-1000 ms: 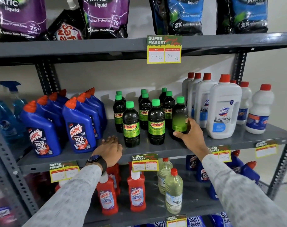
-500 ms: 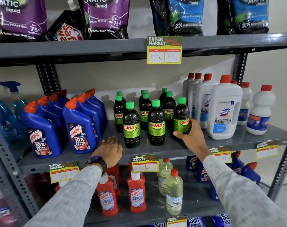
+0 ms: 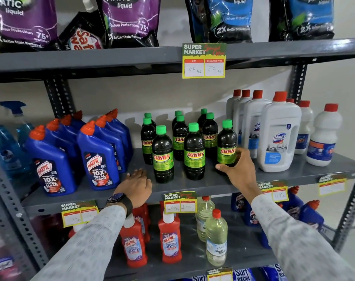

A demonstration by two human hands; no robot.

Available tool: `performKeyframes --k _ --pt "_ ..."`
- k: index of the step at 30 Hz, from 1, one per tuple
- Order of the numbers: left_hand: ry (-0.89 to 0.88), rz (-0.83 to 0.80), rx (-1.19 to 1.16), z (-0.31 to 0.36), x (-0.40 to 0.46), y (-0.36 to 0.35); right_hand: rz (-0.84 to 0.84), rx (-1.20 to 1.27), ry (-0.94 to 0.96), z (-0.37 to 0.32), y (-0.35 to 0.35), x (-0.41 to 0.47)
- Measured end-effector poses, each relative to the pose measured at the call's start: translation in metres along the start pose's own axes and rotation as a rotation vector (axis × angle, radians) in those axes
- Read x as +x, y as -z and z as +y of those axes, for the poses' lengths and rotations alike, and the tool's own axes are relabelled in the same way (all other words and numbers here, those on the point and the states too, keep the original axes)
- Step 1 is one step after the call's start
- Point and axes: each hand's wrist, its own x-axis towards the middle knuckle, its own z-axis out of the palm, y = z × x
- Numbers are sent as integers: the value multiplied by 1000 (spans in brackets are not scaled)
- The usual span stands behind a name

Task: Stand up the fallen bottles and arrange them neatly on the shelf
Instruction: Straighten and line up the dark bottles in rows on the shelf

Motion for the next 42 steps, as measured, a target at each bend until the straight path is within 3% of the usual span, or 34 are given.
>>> performKeyframes --k 6,9,12,14,17,19,42 --pt "2 28 -35 4 -8 7 11 -18 26 -2 0 -7" --pt "-3 163 -151 8 -21 14 135 31 -4 -8 0 -17" --pt "44 378 -444 15 -30 23 293 59 61 -17 -2 -33" --pt "76 415 -712 22 -30 29 219 96 106 -27 -7 -40" --pt "45 220 -1063 34 -23 36 -72 77 99 -39 -21 -43" --pt "26 110 -1163 41 -18 39 -209 53 76 -44 -31 -42" --pt "-15 215 -1085 7 -18 39 -431 98 77 -53 -70 -30"
